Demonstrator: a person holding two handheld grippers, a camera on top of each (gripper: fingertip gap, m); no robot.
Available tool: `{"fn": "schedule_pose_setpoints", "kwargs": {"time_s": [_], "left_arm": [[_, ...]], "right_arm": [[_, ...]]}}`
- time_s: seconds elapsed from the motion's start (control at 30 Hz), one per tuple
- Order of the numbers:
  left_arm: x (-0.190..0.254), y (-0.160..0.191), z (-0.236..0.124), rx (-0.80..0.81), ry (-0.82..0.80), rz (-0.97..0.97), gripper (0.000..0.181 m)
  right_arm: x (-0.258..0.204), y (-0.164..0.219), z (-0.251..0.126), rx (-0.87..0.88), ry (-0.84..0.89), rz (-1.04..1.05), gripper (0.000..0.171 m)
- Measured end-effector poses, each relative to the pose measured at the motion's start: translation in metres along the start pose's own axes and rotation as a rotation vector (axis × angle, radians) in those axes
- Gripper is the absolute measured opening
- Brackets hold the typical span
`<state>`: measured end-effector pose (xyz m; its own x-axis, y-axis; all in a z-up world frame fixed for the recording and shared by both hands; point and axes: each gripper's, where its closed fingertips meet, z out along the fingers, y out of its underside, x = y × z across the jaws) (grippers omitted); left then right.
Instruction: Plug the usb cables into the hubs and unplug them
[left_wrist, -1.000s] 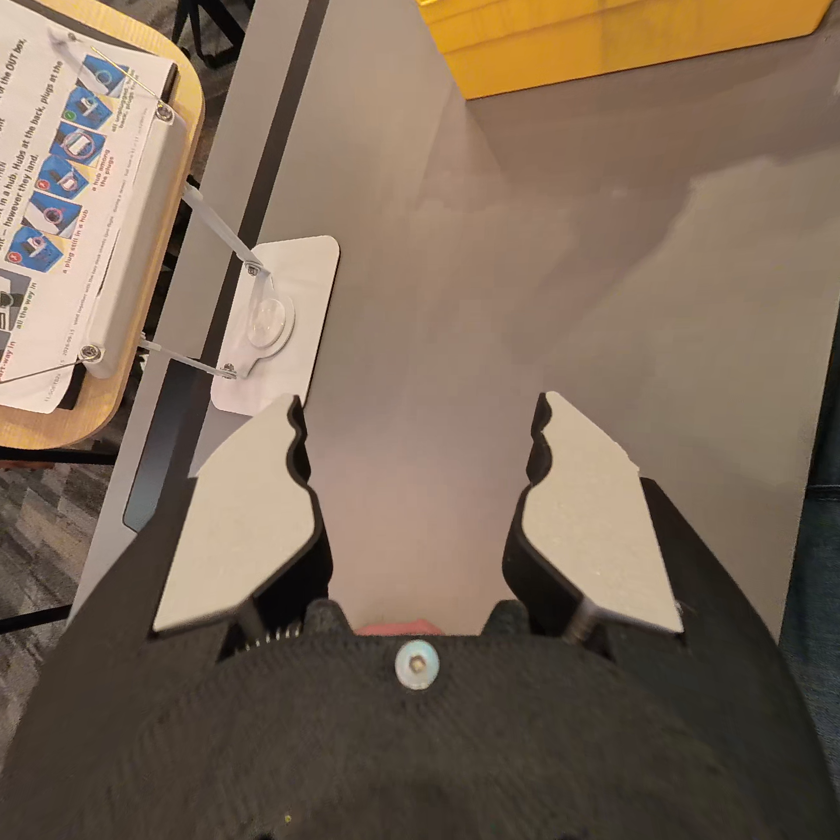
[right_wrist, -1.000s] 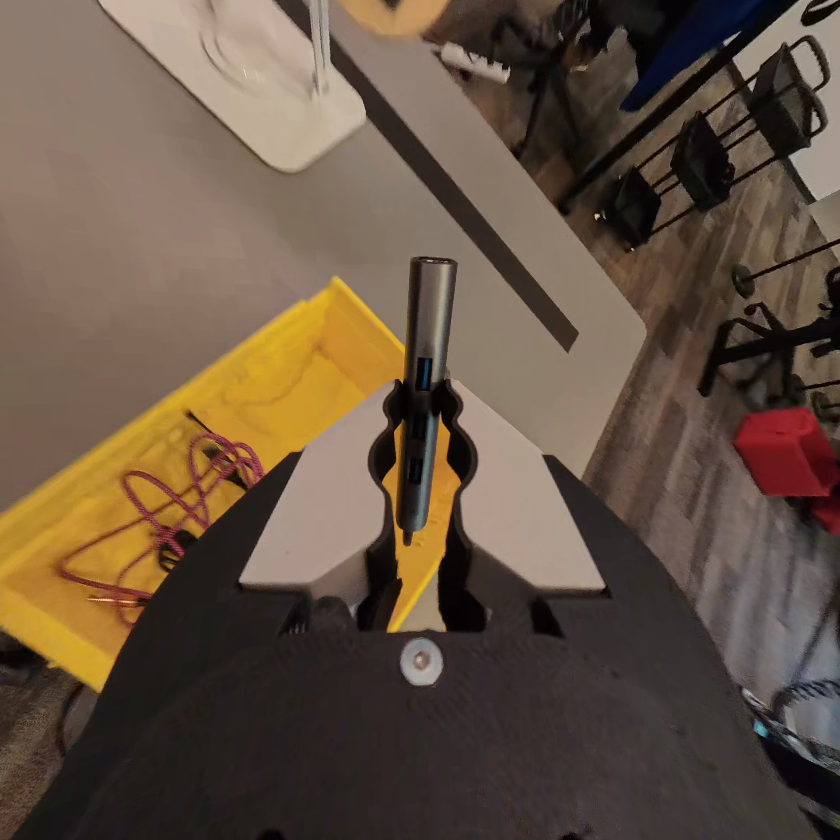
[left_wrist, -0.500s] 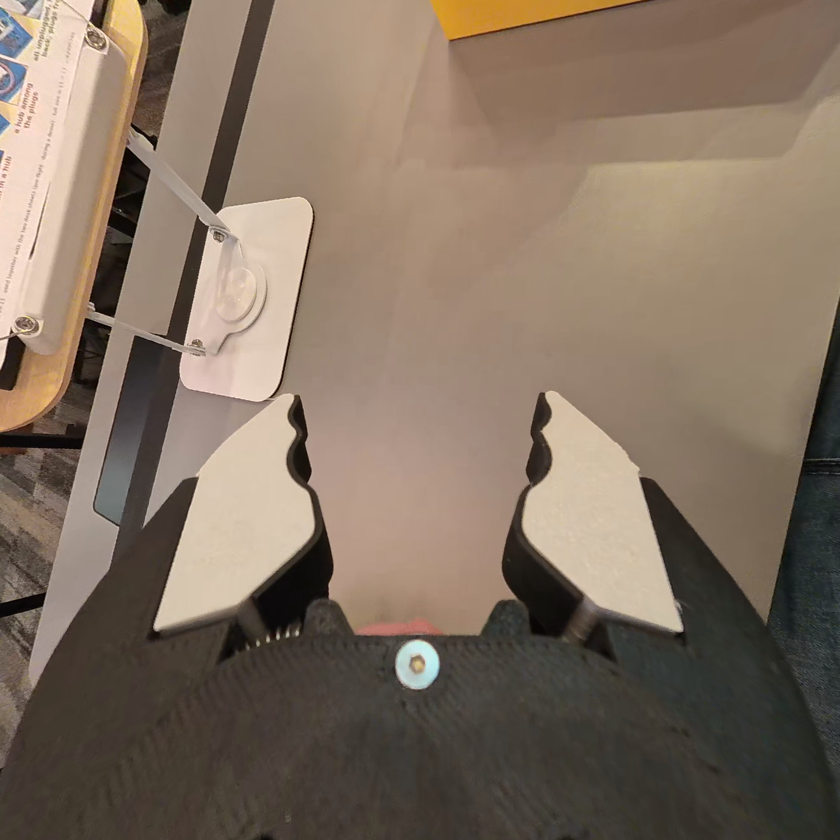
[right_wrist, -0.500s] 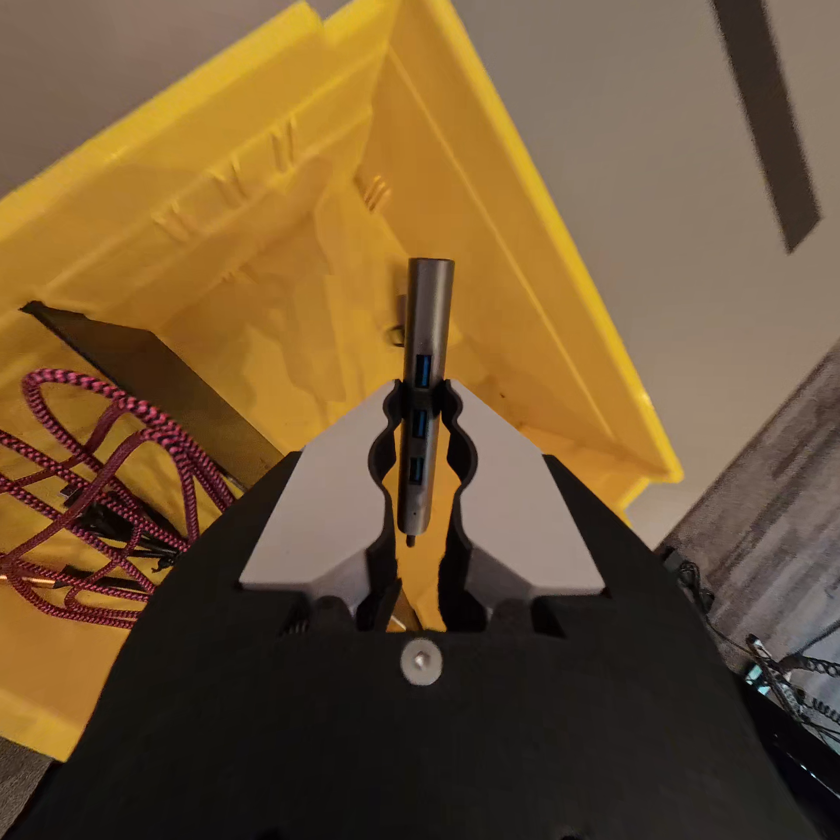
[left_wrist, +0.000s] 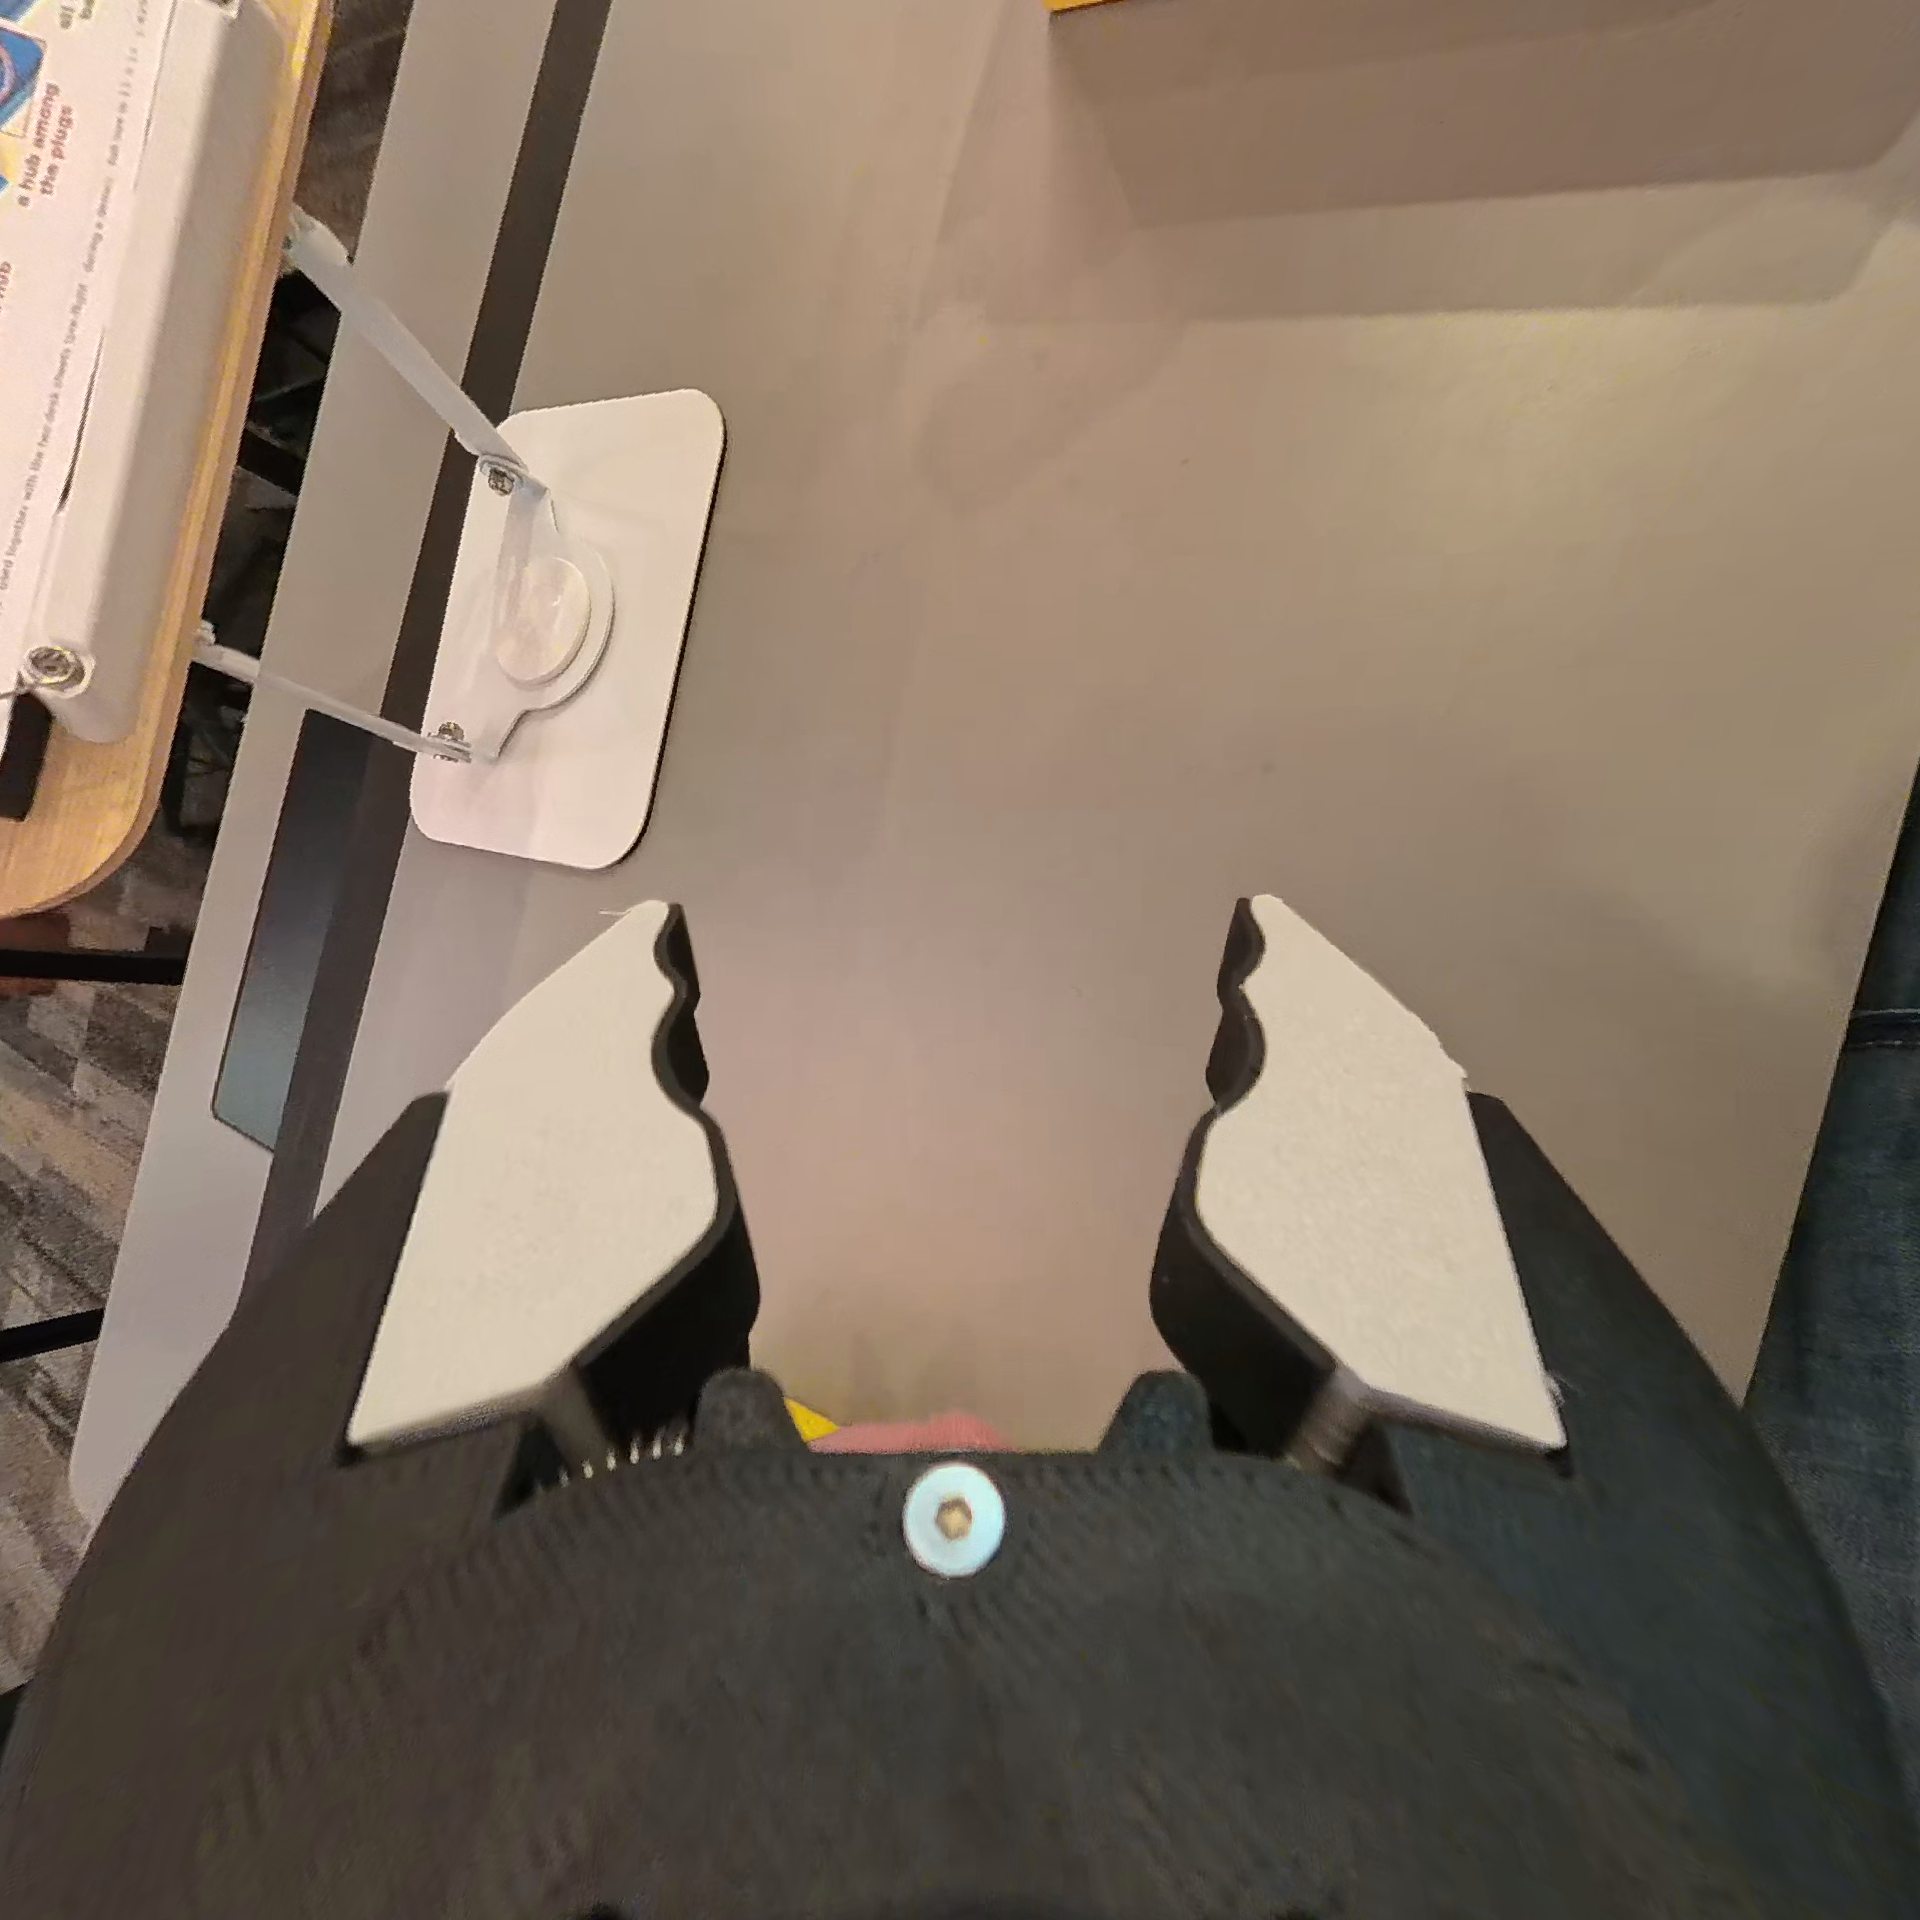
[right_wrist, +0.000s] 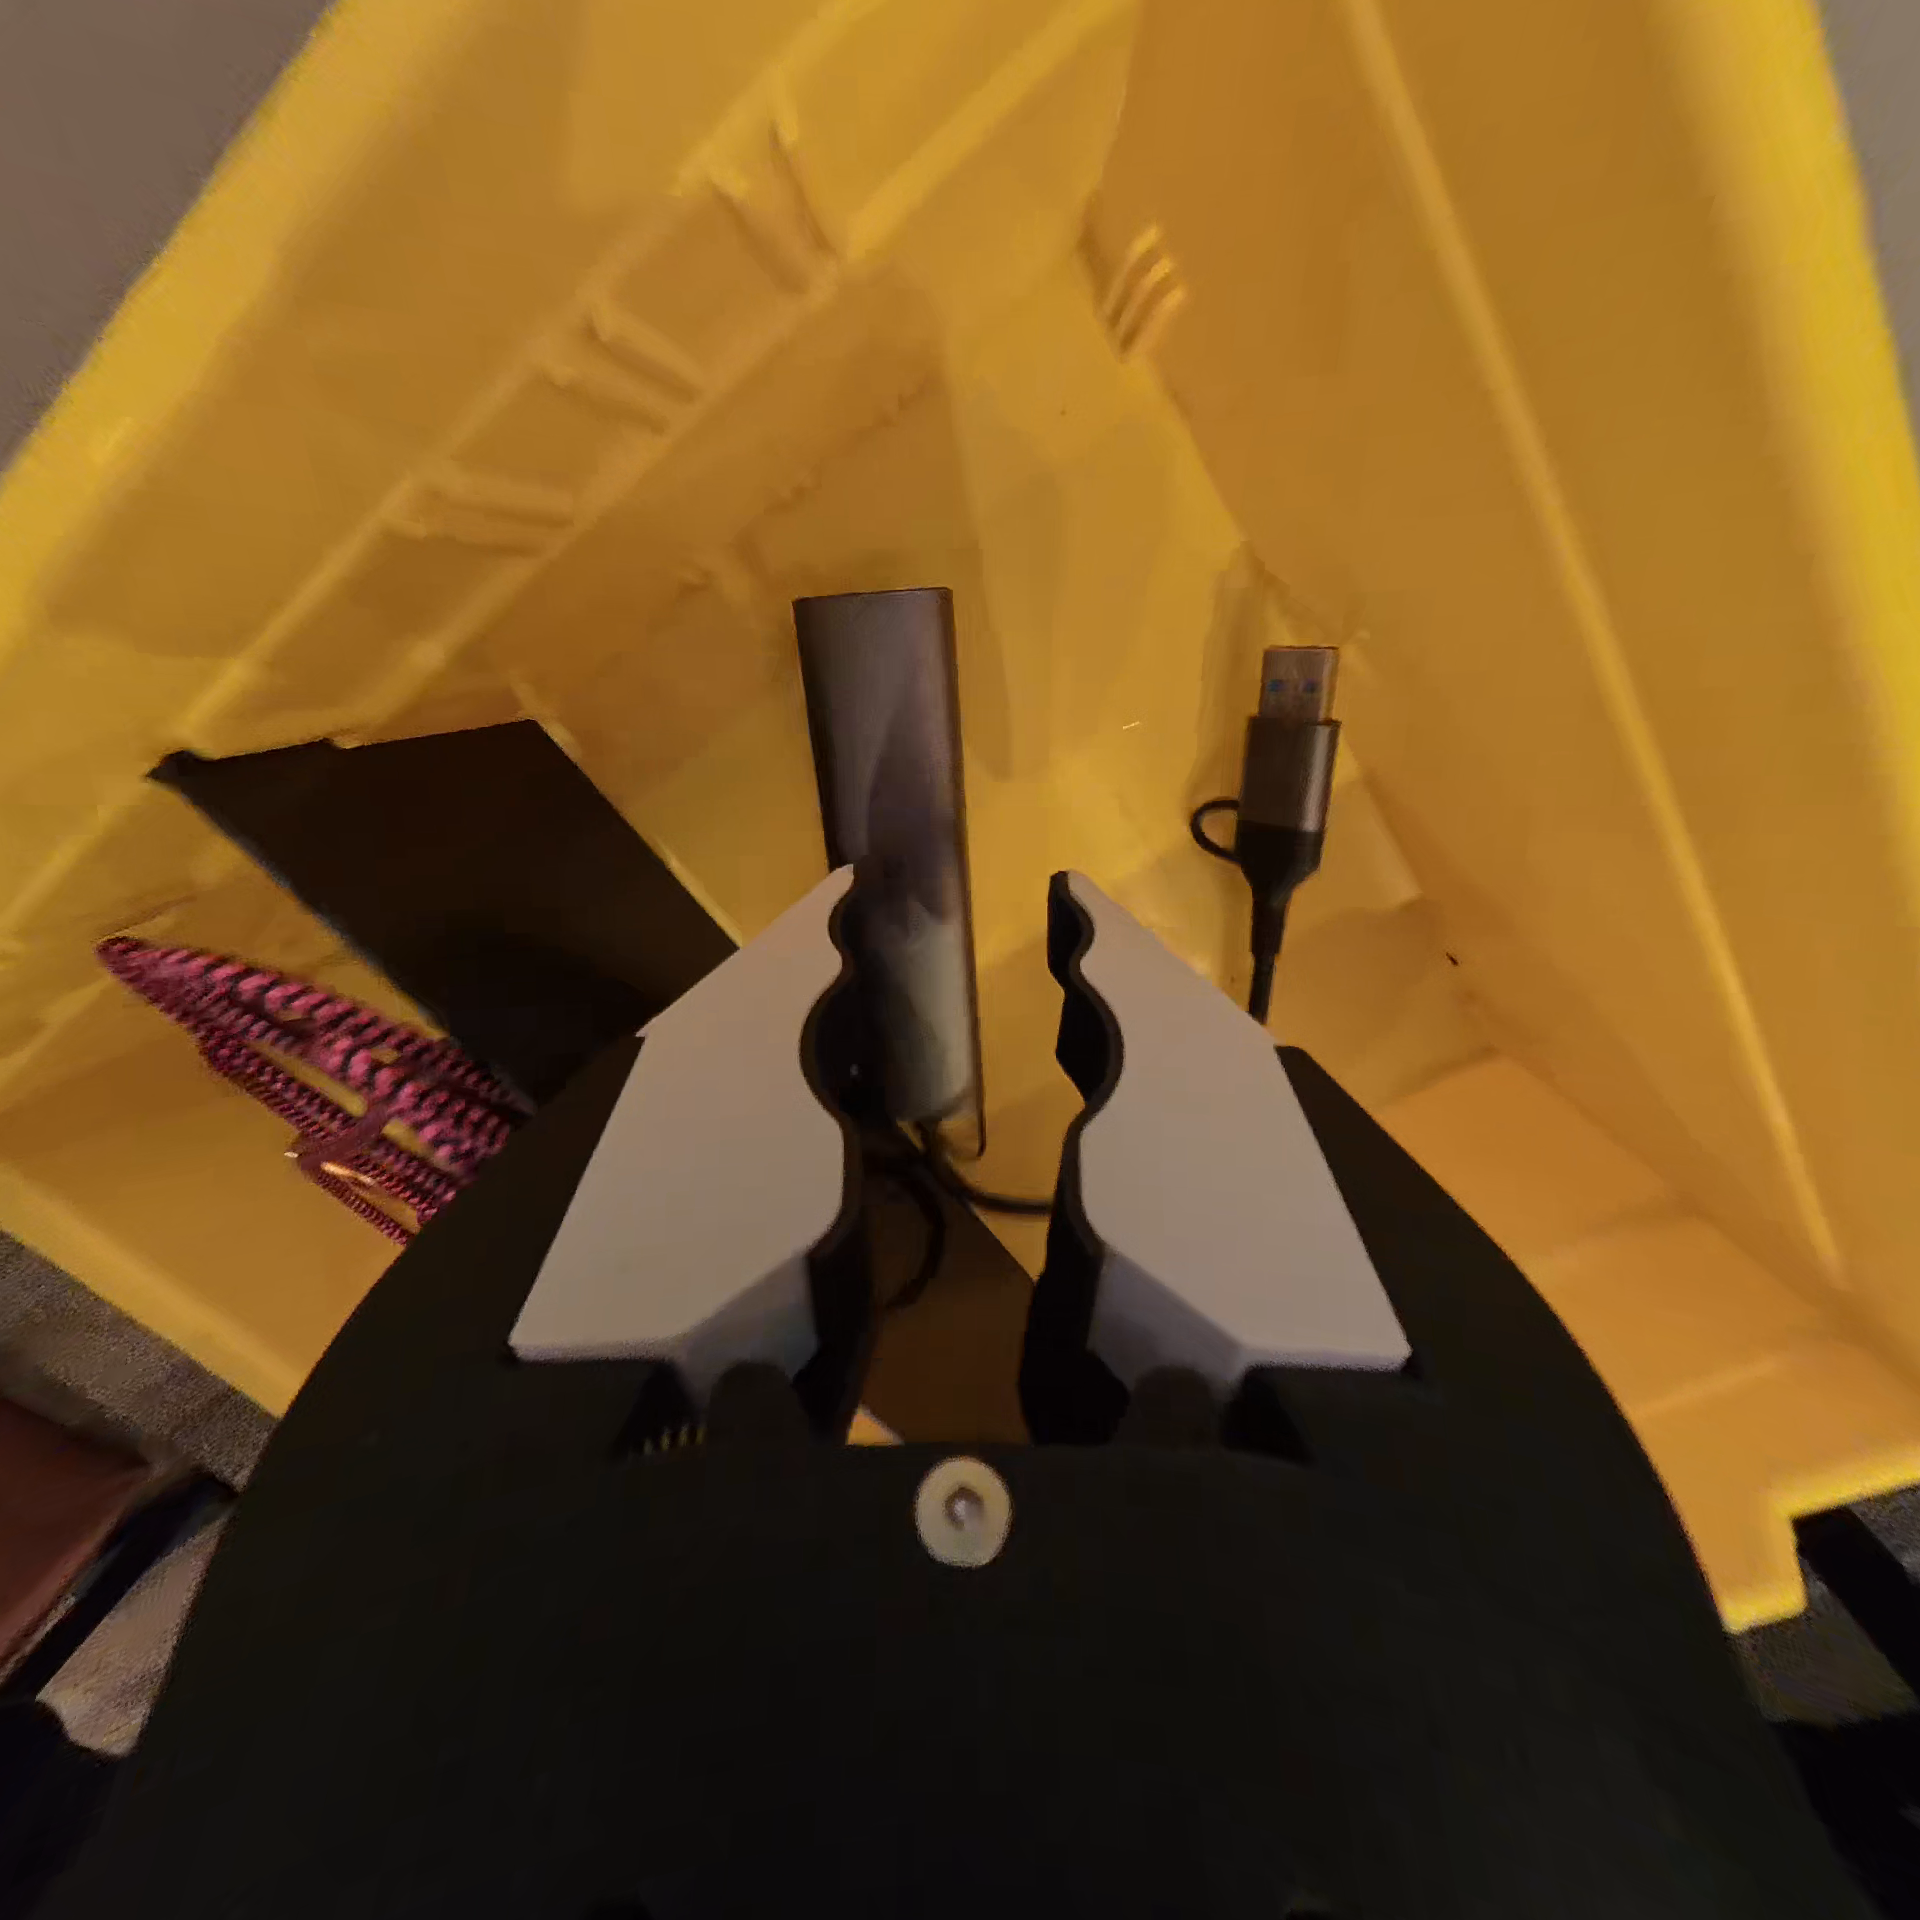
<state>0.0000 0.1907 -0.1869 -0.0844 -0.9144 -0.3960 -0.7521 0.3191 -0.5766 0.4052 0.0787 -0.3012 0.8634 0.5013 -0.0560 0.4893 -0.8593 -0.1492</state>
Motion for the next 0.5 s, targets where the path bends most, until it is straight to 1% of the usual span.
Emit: {"fn": "schedule_pose_setpoints", "kwargs": {"time_s": [0.13,0.27,0.37,0.43,0.5], "left_arm": [[-0.011,0.015,-0.015,-0.028,-0.042,-0.017,0.095],[-0.04,0.044,-0.048,-0.072,-0.139,-0.081,0.094],[-0.067,0.084,-0.079,-0.152,-0.227,-0.173,0.092],[-0.083,0.121,-0.097,-0.256,-0.296,-0.234,0.092],[-0.091,0.155,-0.111,-0.334,-0.319,-0.303,0.092]], "right_arm": [[0.004,-0.011,-0.04,0.096,0.116,-0.009,0.029],[-0.011,-0.034,-0.094,0.255,0.239,-0.042,0.023],[-0.04,-0.053,-0.123,0.355,0.289,-0.091,0.019],[-0.058,-0.062,-0.133,0.384,0.326,-0.131,0.017],[-0.078,-0.072,-0.137,0.412,0.355,-0.17,0.016]]}}
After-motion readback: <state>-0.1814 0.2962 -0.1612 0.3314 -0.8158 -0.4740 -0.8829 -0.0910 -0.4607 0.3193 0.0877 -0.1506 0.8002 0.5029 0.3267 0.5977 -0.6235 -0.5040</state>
